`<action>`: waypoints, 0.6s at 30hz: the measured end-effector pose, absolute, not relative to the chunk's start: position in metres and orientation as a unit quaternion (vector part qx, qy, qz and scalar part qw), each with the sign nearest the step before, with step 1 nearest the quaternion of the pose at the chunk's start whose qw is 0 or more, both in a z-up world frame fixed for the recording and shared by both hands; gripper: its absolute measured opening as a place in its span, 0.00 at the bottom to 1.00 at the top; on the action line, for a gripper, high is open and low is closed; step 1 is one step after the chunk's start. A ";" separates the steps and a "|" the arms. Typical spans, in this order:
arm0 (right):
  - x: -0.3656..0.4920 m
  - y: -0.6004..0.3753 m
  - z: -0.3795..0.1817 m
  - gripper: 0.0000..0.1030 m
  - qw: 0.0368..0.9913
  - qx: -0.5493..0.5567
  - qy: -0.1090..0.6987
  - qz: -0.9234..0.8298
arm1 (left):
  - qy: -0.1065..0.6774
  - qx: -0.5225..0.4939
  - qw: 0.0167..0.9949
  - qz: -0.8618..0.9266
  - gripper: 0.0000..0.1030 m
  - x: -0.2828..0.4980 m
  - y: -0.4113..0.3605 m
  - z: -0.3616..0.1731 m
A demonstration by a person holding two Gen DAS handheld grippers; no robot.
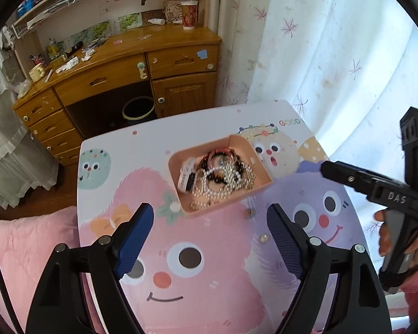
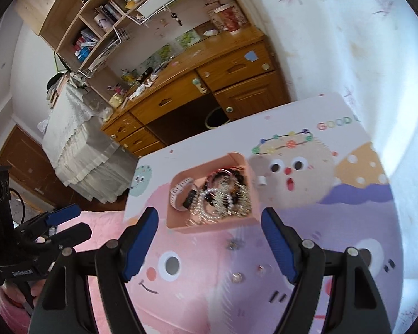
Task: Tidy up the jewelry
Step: 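Move both tools back toward the remaining jewelry on the table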
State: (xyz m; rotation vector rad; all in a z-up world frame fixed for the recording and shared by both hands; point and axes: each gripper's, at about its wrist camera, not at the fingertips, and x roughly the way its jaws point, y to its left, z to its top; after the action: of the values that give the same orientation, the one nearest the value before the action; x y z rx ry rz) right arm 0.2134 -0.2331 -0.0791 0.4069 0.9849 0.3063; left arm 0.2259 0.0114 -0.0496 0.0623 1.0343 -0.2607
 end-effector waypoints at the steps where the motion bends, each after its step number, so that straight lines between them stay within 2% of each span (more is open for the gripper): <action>1: 0.209 -0.234 -0.079 0.74 0.852 0.185 0.469 0.142 | 0.493 0.028 0.861 -0.122 0.80 0.222 0.012 -0.052; 12: 0.168 -0.225 -0.099 0.74 0.865 -0.003 0.481 0.142 | 0.514 0.008 0.854 -0.082 0.80 0.183 0.003 -0.097; 18: 0.143 -0.203 -0.131 0.74 0.849 -0.162 0.469 0.183 | 0.544 0.018 0.834 -0.092 0.80 0.171 -0.014 -0.128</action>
State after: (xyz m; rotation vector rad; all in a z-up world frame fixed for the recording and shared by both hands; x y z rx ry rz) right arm 0.1431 -0.2029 -0.1307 -0.3406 0.9873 0.3859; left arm 0.1715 -0.0143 -0.1277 0.0372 1.1535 -0.1940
